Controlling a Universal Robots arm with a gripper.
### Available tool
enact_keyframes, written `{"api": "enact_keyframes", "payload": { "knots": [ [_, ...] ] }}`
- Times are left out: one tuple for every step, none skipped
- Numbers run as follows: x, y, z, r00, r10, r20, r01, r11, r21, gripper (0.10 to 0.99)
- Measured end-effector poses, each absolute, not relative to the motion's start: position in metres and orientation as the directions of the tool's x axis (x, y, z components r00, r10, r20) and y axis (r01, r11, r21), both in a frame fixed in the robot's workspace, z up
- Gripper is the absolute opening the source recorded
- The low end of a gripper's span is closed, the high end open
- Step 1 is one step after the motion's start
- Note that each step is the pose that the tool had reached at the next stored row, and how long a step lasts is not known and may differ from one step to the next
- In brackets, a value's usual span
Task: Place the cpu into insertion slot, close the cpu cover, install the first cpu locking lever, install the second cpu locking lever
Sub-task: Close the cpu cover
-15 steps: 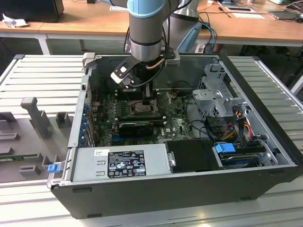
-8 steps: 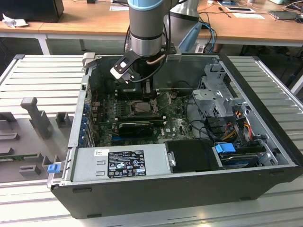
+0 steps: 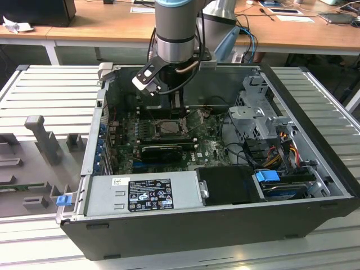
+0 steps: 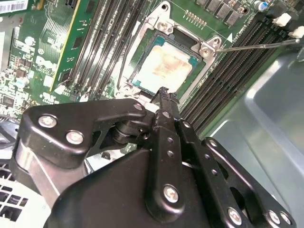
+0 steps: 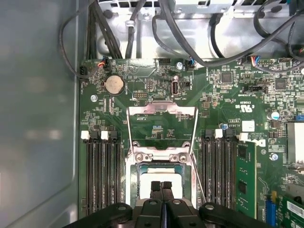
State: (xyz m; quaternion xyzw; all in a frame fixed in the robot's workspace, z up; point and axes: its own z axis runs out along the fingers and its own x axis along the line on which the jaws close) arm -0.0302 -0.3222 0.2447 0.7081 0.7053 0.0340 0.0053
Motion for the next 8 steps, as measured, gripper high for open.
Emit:
{"api": "enact_keyframes", "payload": {
  "knots": [
    [-0.03,-0.322,0.245,0.003,0.999,0.041,0.998,-0.005,0.055,0.106],
    [-0.028,-0.322,0.246,0.003,0.999,0.041,0.998,-0.005,0.055,0.106],
    [-0.028,-0.322,0.248,0.003,0.999,0.041,0.998,-0.005,0.055,0.106],
    [-0.028,-0.322,0.249,0.003,0.999,0.041,0.998,-0.005,0.055,0.106],
    [-0.028,-0.322,0.25,0.003,0.999,0.041,0.998,-0.005,0.055,0.106],
    [-0.028,-0.322,0.252,0.003,0.999,0.041,0.998,-0.005,0.056,0.106],
    [-0.028,-0.322,0.255,0.003,0.999,0.041,0.998,-0.005,0.056,0.106],
    [-0.028,-0.322,0.257,0.003,0.999,0.041,0.998,-0.005,0.055,0.106]
  ]
}}
